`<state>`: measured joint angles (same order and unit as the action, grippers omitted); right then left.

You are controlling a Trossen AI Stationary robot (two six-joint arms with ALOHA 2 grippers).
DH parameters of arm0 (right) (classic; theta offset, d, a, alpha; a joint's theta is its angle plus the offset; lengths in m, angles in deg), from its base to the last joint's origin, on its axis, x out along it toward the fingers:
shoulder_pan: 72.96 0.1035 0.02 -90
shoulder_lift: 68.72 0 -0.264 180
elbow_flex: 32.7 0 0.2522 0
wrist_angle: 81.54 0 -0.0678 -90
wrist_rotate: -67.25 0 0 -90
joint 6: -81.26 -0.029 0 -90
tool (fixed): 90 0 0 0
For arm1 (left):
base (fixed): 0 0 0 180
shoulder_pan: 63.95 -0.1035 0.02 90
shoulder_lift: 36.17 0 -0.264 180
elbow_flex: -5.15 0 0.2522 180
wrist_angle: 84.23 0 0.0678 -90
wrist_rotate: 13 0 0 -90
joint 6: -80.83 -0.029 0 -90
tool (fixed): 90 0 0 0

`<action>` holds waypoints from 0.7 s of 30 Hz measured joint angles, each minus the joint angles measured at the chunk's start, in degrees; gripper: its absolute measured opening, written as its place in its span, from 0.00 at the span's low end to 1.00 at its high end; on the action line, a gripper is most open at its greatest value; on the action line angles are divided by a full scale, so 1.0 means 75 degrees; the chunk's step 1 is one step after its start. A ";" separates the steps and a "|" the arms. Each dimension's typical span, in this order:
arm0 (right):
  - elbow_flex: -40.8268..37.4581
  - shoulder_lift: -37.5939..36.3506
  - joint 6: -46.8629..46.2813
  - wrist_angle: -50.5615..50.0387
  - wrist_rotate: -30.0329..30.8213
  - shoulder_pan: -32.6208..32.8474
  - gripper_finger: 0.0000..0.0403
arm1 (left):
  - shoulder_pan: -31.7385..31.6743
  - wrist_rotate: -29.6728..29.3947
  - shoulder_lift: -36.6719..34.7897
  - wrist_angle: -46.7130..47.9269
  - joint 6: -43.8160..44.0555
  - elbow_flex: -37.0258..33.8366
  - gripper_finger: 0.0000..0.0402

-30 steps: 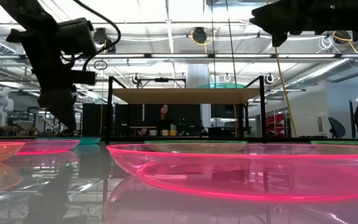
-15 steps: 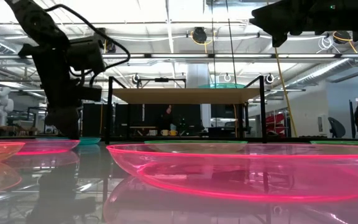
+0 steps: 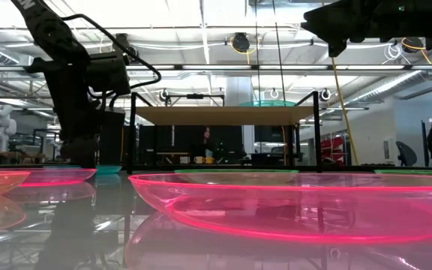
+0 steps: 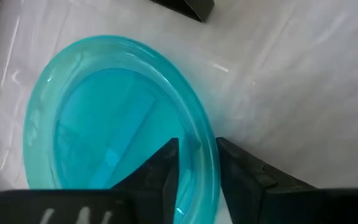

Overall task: Place and stack plates onto a shelf
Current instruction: Stack the blue plate on the blue plate on the shelf

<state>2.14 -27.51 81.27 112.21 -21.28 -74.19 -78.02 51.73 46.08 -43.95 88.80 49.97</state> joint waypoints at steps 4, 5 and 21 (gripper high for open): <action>0.0000 0.0000 0.0000 0.0003 0.0000 0.0000 0.26 | 0.0000 0.0190 -0.0011 -0.0012 0.0373 -0.0011 0.13; 0.0000 -0.0002 0.0000 0.0003 0.0000 0.0000 0.26 | 0.0000 0.0221 -0.0008 -0.0012 0.0423 -0.0011 0.09; 0.0003 -0.0003 0.0026 -0.0105 0.0002 0.0000 0.26 | 0.0803 -0.0660 -0.1169 0.2257 0.1287 0.1192 0.01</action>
<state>2.16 -27.53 81.46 111.42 -21.26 -74.19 -72.00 46.78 37.31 -27.02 98.45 58.92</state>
